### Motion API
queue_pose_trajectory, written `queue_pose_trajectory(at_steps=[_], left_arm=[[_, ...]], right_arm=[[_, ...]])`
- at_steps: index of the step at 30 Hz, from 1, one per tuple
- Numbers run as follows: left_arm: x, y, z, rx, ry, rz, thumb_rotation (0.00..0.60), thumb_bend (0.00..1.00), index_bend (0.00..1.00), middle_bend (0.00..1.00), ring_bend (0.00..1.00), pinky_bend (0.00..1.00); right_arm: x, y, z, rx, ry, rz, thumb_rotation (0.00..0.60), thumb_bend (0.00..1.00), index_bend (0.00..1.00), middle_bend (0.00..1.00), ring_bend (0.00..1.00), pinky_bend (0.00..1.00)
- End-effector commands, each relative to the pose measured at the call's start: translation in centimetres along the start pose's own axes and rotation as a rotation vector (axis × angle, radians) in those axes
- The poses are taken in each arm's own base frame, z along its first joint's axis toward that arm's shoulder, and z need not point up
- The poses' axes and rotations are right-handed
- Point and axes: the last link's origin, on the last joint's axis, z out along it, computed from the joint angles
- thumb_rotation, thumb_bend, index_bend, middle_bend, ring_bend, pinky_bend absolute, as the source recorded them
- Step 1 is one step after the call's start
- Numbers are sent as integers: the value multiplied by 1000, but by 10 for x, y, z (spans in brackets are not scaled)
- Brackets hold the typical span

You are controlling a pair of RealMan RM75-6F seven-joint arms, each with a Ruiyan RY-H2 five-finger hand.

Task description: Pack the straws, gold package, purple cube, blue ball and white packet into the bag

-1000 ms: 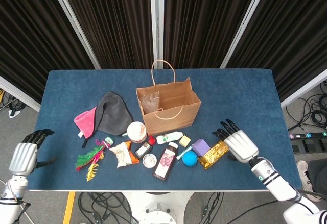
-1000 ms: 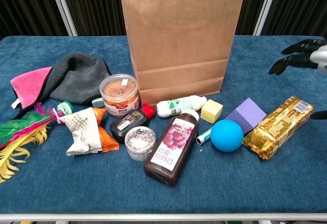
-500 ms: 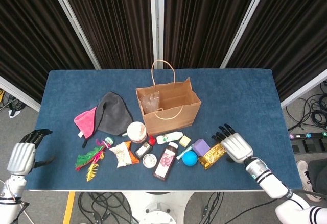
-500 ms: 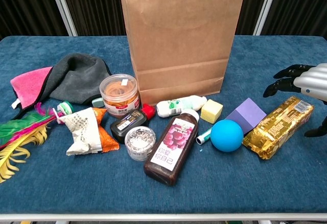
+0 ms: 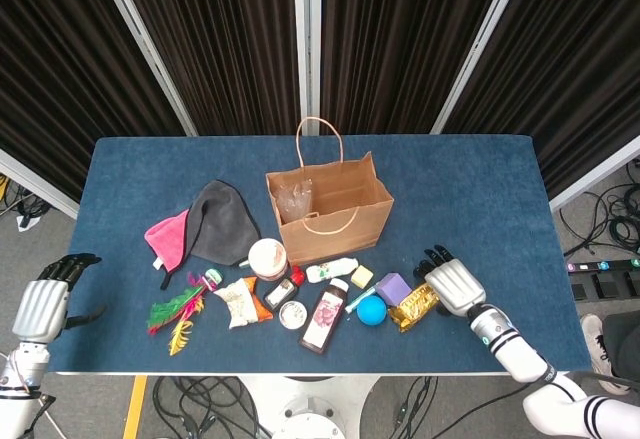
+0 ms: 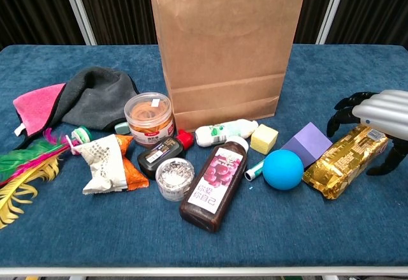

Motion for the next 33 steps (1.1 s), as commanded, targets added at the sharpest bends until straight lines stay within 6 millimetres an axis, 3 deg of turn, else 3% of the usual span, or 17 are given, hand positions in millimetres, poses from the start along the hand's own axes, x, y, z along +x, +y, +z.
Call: queue_pose_trajectory(at_steps=[1,6,11,14,21,24,29,33], left_arm=[[0,0,0,2,-1,-4,600,187,304,346,223,270],[0,1,-1,-4,-4,-9,600,186,304,346,223,270],[0,4,0,-13,-3,-17,600,187,303,346,223,270],[1,6,0,-16,-3,-24,600,187,303,347,223,271],[-1,14,0,-34,-5,-35,600,187,303,347,223,271],[-2,17,1,-42,-6,-37,600,187,303,346,223,270],[-1,20,3,-51,-3,-33,600,188,304,347,223,270],[1,19,4,-50,-2,-29,600,188,303,346,223,270]], right_arm=[[0,-1,0,0,22,-4,600,80,506,400,237,248],[3,4,-5,-16,56,-9,600,145,652,506,349,365],[16,15,-19,-31,93,-14,600,164,687,533,376,392],[33,25,-36,-39,141,-4,600,172,687,533,375,392],[96,55,-82,-99,301,59,600,179,688,535,377,397],[120,62,-91,-119,380,114,600,183,693,539,387,407],[157,56,-86,-82,569,263,600,184,693,539,387,409],[192,40,-64,-5,700,454,600,197,693,540,388,412]])
